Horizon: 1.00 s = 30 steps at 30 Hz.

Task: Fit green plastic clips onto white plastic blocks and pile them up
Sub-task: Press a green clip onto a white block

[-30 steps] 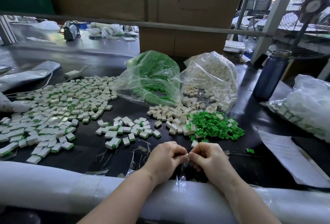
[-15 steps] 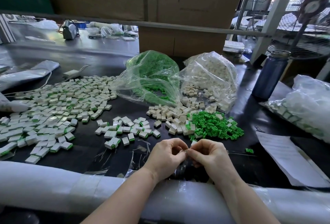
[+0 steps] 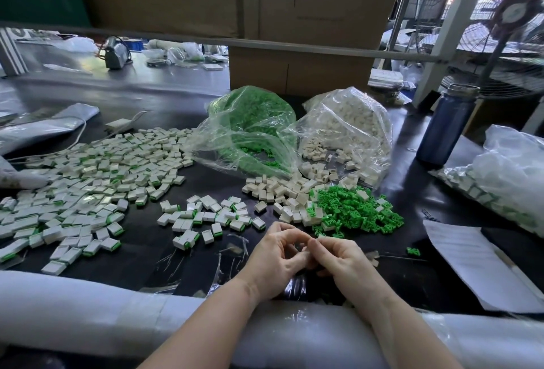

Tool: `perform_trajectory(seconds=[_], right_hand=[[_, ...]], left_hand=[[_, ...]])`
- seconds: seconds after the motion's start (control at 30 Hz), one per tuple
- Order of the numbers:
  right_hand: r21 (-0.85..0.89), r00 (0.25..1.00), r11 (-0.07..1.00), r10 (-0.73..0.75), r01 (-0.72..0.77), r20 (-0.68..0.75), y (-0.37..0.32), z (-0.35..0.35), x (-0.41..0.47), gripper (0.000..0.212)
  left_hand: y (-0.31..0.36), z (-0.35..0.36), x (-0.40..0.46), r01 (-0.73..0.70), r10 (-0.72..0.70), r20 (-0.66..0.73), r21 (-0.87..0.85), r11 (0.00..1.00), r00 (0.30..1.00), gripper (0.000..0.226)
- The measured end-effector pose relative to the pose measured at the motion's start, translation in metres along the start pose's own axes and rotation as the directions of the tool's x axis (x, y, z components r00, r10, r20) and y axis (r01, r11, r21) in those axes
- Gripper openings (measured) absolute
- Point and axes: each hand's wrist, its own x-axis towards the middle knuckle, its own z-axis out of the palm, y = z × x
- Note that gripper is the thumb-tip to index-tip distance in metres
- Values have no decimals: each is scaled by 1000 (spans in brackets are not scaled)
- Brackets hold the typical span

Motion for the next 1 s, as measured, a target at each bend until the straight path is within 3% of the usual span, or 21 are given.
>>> perform_trajectory(seconds=[0.37,0.63,1.0], right_hand=[[67,999,998,13,-16,33,3,-2,1,9],[79,999,997,-17,13,51,0,-3,0,20],[130,999,991,26,-29,24,0,-4,-2,18]], left_hand=[[-1,0,0,5,-6,48,19,1000,999,15],[-3,0,1,4,-5,69,10,1000,998,17],[-3,1,-1,-7,2,118,39,999,993,18]])
